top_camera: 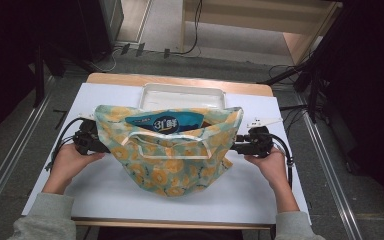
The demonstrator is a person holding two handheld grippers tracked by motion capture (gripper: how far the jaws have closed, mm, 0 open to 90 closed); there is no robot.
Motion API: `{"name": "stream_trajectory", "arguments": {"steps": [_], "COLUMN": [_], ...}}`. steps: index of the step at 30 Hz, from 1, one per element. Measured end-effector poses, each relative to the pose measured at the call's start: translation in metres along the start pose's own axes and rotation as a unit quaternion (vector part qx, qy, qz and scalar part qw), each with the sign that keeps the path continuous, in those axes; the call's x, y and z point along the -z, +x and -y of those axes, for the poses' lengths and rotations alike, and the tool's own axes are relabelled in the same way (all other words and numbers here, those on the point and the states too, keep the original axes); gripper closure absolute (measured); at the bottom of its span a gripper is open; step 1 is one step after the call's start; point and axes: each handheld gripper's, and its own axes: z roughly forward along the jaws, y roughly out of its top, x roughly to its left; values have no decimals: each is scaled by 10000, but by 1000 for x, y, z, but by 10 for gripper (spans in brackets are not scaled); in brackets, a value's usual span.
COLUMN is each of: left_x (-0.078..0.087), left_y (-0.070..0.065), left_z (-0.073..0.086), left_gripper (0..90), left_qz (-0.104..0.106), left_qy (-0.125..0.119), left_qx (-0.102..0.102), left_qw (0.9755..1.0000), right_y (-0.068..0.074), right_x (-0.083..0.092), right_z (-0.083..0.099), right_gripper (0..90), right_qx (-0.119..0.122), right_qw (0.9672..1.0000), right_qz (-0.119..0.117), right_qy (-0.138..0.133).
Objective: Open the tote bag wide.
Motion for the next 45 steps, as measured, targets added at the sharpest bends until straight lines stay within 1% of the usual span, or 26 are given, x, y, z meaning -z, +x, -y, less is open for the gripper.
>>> {"name": "stream_trajectory", "arguments": {"steps": [1, 5, 8, 10, 11, 12, 16, 20, 22, 23, 24, 25, 27, 30, 32, 33, 34, 36, 39, 40, 41, 43, 44, 45], "left_x": [1, 2, 4, 5, 5, 6, 5, 4, 4, 4, 4, 5, 7, 11, 14, 16, 17, 18, 21, 22, 25, 28, 30, 32], "left_y": [0, 1, 2, 2, 2, 1, 2, 2, 2, 2, 1, 1, 0, -4, -6, -6, -6, -5, -4, -4, -4, -3, -3, -4], "left_z": [1, 2, 1, 1, 1, 1, 0, -1, -1, -2, -3, -4, -5, -8, -12, -15, -17, -20, -21, -20, -20, -19, -19, -20], "left_gripper": [441, 467, 473, 474, 477, 477, 498, 501, 509, 518, 547, 564, 585, 612, 619, 621, 626, 630, 634, 633, 627, 616, 614, 609], "left_qz": [32, 86, 82, 74, 86, 93, 157, 203, 231, 221, 232, 232, 270, 388, 589, 635, 593, 479, 538, 515, 496, 518, 496, 443], "left_qy": [17, 37, 26, -6, -20, -32, -39, -2, 27, 94, 146, 145, 131, 50, -45, -77, -65, 12, 32, 39, 40, 33, 9, 52], "left_qx": [20, 90, 79, 63, 57, 49, 51, 52, 44, 25, 42, -31, -29, -80, -59, -77, -73, -149, -141, -148, -112, -75, -34, -56], "left_qw": [10000, 9999, 9999, 10000, 9999, 9999, 9999, 9998, 9997, 9997, 9996, 9996, 9995, 9992, 9982, 9979, 9982, 9987, 9984, 9986, 9987, 9986, 9988, 9990], "right_y": [-1, 0, 1, 1, 0, 0, 2, 3, 5, 5, 5, 6, 7, 7, 8, 8, 8, 9, 12, 13, 13, 13, 13, 13], "right_x": [-1, -1, -2, -2, -3, -3, -4, -2, -1, -1, -2, -2, -2, 1, 4, 6, 9, 11, 12, 12, 13, 16, 17, 19], "right_z": [-1, -3, -3, -4, -4, -4, -5, -7, -7, -7, -8, -8, -8, -9, -11, -13, -15, -18, -22, -23, -24, -27, -29, -31], "right_gripper": [526, 531, 533, 532, 531, 531, 532, 532, 532, 535, 537, 539, 542, 542, 544, 551, 557, 562, 567, 573, 579, 594, 597, 602], "right_qx": [-72, -32, 0, -44, -96, -96, -45, -17, 31, 67, 65, 71, 81, 78, 89, 126, 161, 133, 121, 120, 121, 80, 71, 80], "right_qw": [10000, 10000, 9999, 9999, 9997, 9997, 9996, 9996, 9997, 9996, 9996, 9996, 9996, 9996, 9996, 9996, 9996, 9995, 9992, 9990, 9990, 9988, 9987, 9987], "right_qz": [-28, -21, -76, -108, -175, -175, -181, -209, -174, -174, -186, -184, -187, -191, -204, -184, -182, -265, -296, -320, -339, -393, -401, -397], "right_qy": [25, 42, 69, 100, 151, 151, 203, 185, 195, 196, 190, 194, 212, 203, 180, 183, 162, 104, 254, 280, 281, 294, 297, 297]}}
